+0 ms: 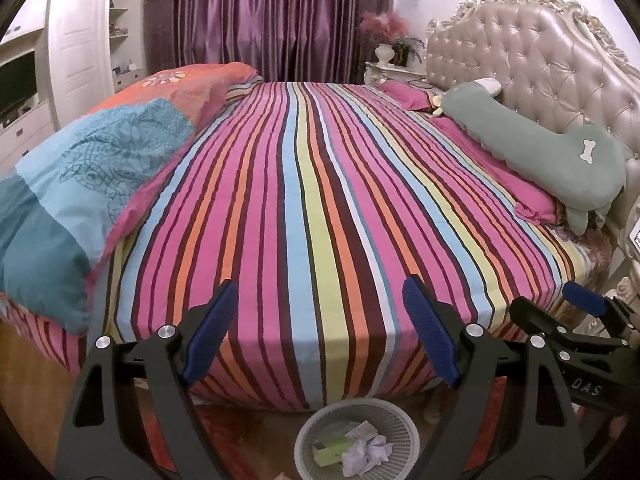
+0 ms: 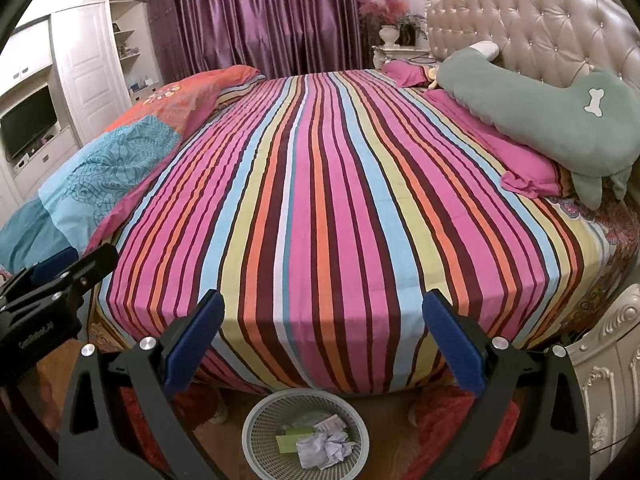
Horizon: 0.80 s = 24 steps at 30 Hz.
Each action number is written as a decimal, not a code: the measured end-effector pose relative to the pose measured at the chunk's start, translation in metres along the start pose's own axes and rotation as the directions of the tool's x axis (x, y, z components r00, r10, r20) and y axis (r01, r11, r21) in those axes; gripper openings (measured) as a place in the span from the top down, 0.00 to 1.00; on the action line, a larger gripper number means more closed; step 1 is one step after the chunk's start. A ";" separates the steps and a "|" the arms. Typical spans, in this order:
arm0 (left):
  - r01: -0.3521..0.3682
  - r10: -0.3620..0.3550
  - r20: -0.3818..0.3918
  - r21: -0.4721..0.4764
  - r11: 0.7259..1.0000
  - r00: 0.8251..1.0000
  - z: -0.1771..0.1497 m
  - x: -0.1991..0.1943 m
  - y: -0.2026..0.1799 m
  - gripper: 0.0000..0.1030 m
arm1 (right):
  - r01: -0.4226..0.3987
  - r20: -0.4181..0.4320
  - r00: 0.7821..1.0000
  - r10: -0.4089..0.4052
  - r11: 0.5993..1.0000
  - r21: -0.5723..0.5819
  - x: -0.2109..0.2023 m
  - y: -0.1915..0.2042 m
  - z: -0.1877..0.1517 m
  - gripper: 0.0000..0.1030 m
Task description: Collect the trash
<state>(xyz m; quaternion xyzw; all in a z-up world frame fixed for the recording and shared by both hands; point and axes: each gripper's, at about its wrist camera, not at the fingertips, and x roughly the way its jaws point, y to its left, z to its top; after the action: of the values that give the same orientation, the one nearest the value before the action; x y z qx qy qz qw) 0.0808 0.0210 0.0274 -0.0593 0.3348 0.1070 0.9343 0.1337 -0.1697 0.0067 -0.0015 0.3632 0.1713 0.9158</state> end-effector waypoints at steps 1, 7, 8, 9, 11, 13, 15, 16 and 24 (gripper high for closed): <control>0.001 -0.001 0.000 -0.001 1.000 1.000 0.000 0.000 0.000 0.20 | 0.001 0.002 1.000 -0.001 1.000 0.000 -0.001 0.000 0.000 0.08; 0.012 -0.012 -0.004 0.005 1.000 1.000 0.001 0.002 0.001 0.20 | -0.003 0.016 1.000 0.003 1.000 -0.003 -0.004 0.002 0.003 0.08; 0.013 -0.013 -0.004 0.006 1.000 1.000 0.001 0.002 0.001 0.20 | -0.004 0.018 1.000 0.004 1.000 -0.004 -0.006 0.001 0.003 0.08; 0.014 -0.014 -0.003 0.007 1.000 1.000 0.001 0.002 0.001 0.20 | -0.005 0.019 1.000 0.005 1.000 -0.005 -0.007 0.001 0.003 0.08; 0.016 -0.016 -0.002 0.010 1.000 1.000 0.001 0.001 0.000 0.20 | -0.004 0.023 1.000 0.005 1.000 -0.007 -0.008 0.002 0.003 0.08; 0.011 -0.011 -0.002 0.013 1.000 1.000 0.001 0.001 0.000 0.20 | -0.007 0.021 1.000 0.007 1.000 -0.005 -0.008 0.002 0.004 0.08; 0.008 -0.008 -0.002 0.017 1.000 1.000 0.001 0.001 0.000 0.20 | -0.007 0.019 1.000 0.007 1.000 -0.004 -0.008 0.002 0.004 0.08; 0.012 -0.012 -0.003 0.016 1.000 1.000 0.001 0.001 0.000 0.20 | -0.007 0.018 1.000 0.007 1.000 -0.005 -0.007 0.002 0.004 0.08; 0.004 -0.004 0.008 0.031 1.000 1.000 0.004 -0.001 0.000 0.20 | -0.003 0.018 1.000 0.003 1.000 -0.008 -0.006 0.002 0.005 0.08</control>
<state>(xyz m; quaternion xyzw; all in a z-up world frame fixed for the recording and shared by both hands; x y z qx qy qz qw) 0.0824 0.0212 0.0313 -0.0453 0.3325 0.1003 0.9367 0.1327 -0.1694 0.0149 -0.0030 0.3544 0.1739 0.9188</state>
